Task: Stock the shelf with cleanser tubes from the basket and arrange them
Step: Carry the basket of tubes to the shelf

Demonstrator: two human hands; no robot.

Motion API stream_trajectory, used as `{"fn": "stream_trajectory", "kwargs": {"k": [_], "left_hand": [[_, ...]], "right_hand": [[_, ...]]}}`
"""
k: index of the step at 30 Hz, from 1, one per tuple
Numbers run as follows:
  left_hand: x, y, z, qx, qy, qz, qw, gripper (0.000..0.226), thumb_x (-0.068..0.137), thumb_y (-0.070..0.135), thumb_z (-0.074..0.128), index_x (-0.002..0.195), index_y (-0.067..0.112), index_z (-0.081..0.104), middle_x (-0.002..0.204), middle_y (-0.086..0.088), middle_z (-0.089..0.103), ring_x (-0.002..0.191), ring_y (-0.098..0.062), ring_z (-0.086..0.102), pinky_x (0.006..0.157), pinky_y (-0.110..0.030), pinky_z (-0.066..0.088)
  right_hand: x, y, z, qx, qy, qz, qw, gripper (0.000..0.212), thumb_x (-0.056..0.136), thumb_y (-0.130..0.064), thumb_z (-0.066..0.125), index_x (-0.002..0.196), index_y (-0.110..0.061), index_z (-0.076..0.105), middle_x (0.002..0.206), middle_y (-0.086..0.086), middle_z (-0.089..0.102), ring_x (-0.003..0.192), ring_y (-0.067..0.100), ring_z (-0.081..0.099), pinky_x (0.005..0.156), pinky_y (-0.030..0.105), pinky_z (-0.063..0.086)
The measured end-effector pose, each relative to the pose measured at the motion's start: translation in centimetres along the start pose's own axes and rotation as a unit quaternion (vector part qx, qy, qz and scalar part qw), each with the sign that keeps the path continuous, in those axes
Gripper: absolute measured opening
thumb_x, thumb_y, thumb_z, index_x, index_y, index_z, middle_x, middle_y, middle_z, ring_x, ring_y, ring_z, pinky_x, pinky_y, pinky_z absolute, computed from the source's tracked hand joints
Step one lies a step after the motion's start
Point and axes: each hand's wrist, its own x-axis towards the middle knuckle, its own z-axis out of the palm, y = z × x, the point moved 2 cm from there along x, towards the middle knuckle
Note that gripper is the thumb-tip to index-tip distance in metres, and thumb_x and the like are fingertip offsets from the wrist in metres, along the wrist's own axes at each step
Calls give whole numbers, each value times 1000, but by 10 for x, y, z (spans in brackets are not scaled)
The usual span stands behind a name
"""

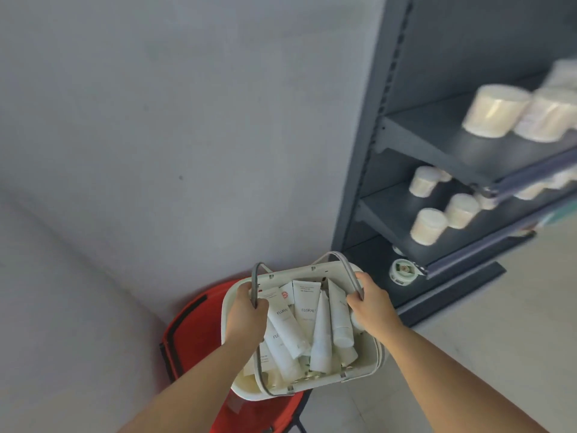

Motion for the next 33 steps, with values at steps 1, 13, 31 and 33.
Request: {"fn": "stream_trajectory", "kwargs": {"k": [1, 13, 31, 33], "left_hand": [[-5, 10, 11, 8, -10, 8, 1000, 27, 91, 12, 45, 114, 25, 52, 88, -15, 63, 56, -20, 53, 42, -33, 53], [-104, 110, 196, 58, -132, 105, 984, 14, 89, 12, 43, 91, 22, 54, 83, -14, 61, 52, -23, 53, 39, -33, 53], [-253, 259, 509, 94, -352, 192, 911, 23, 90, 14, 46, 110, 20, 54, 70, -5, 53, 52, -19, 47, 40, -26, 46], [-262, 280, 541, 103, -372, 208, 899, 22, 89, 12, 46, 108, 17, 55, 69, -7, 52, 51, -20, 45, 39, -26, 45]], "right_hand": [[-4, 10, -14, 5, 15, 6, 1000, 38, 94, -17, 50, 131, -22, 47, 81, -2, 61, 69, 13, 59, 57, 25, 45], [-102, 172, -195, 62, 146, 98, 982, 39, 89, -11, 54, 126, -22, 55, 63, -3, 55, 50, 10, 48, 47, 17, 36], [-240, 395, -411, 176, 376, 261, 872, 17, 88, -10, 56, 102, -20, 57, 69, 4, 57, 51, 16, 47, 44, 22, 39], [-244, 415, -433, 185, 393, 273, 858, 18, 87, -10, 56, 102, -20, 57, 70, 6, 57, 52, 17, 47, 45, 25, 40]]}}
